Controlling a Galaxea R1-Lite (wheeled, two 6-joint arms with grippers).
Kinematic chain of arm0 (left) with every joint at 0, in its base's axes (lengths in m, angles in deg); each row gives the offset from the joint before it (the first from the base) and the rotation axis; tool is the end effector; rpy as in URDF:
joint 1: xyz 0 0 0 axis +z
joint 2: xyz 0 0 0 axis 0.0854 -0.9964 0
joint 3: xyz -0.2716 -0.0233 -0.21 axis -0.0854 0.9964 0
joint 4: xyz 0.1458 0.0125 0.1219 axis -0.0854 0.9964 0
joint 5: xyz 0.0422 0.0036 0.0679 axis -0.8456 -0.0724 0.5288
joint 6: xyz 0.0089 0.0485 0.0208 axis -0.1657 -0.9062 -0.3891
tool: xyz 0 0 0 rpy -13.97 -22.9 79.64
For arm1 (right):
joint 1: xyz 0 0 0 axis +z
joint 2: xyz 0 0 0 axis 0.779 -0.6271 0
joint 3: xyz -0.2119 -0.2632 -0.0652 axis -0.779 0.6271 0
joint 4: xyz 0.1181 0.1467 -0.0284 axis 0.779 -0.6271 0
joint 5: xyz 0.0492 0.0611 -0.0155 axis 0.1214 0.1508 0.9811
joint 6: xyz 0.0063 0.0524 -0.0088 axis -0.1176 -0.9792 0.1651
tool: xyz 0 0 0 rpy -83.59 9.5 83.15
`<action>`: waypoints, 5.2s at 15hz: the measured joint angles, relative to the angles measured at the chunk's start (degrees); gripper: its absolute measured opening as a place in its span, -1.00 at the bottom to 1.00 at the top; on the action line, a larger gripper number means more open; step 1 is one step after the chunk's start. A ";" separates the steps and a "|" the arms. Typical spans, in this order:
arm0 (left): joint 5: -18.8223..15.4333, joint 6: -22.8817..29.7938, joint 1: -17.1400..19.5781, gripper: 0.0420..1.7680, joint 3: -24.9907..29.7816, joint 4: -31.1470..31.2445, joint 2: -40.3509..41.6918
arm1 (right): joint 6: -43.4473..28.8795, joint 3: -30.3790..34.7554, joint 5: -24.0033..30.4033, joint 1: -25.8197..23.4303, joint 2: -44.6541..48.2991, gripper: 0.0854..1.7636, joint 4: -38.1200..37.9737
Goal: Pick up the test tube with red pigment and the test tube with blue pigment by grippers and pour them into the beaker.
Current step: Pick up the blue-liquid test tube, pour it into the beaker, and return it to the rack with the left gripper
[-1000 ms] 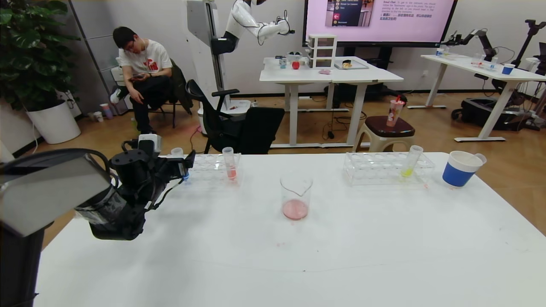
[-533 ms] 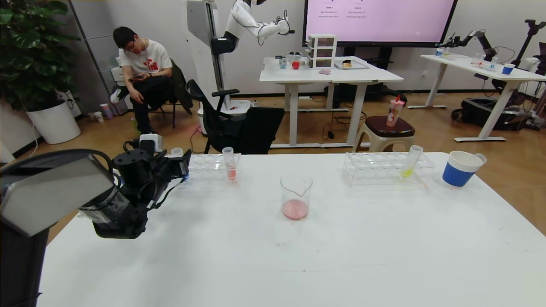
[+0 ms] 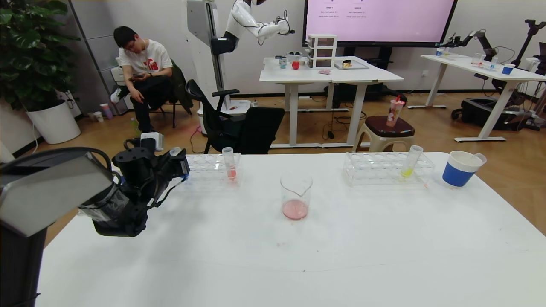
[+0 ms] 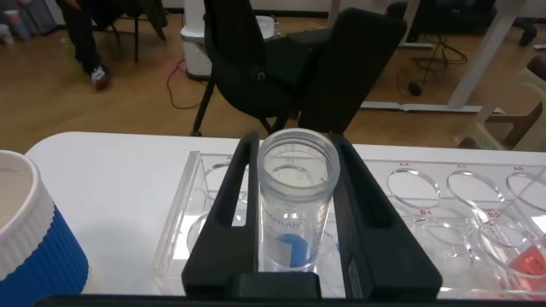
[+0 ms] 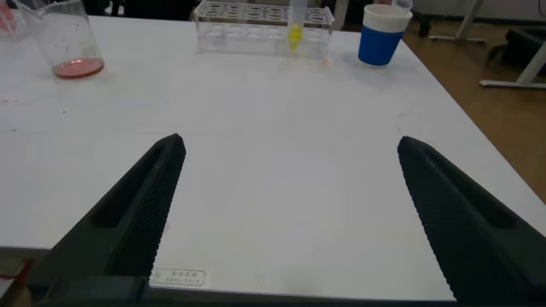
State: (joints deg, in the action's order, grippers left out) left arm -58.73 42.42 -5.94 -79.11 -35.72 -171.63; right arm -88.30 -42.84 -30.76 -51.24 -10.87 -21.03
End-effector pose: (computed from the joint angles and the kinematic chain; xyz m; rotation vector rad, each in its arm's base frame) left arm 0.4878 -0.0052 0.0988 -0.0259 -0.0229 0.0511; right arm -0.0359 0.0007 0.0748 -0.0205 0.0038 0.0115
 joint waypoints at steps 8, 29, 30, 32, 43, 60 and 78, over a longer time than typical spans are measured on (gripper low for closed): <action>-0.16 -0.33 -0.90 -0.44 -10.68 26.89 14.30 | 0.00 0.00 -0.02 0.00 0.00 0.97 0.02; -25.34 -36.56 -27.15 -0.44 -14.86 13.42 9.40 | 0.00 0.00 -0.02 -0.02 0.00 0.97 0.02; -26.86 -39.02 -27.23 -0.44 -14.86 13.12 8.62 | 0.00 0.00 -0.05 -0.02 0.00 0.97 0.02; -29.32 -43.40 -27.39 -0.44 -15.23 10.00 6.73 | 0.00 0.00 -0.02 -0.02 0.00 0.97 0.00; -47.40 -66.98 -23.56 -0.44 -22.50 6.61 -1.63 | 0.00 0.00 0.00 -0.02 0.00 0.97 0.00; -53.87 -80.23 -22.52 -0.44 -25.59 4.71 -6.62 | 0.00 0.00 0.00 0.00 0.00 0.97 0.00; -57.93 -87.44 -22.10 -0.44 -24.41 3.44 -7.69 | 0.00 0.00 -0.02 -0.02 0.00 0.97 0.02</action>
State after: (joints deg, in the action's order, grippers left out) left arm -116.66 -45.02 -28.05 -103.52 -32.28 -179.32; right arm -88.30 -42.84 -30.79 -51.26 -10.87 -21.01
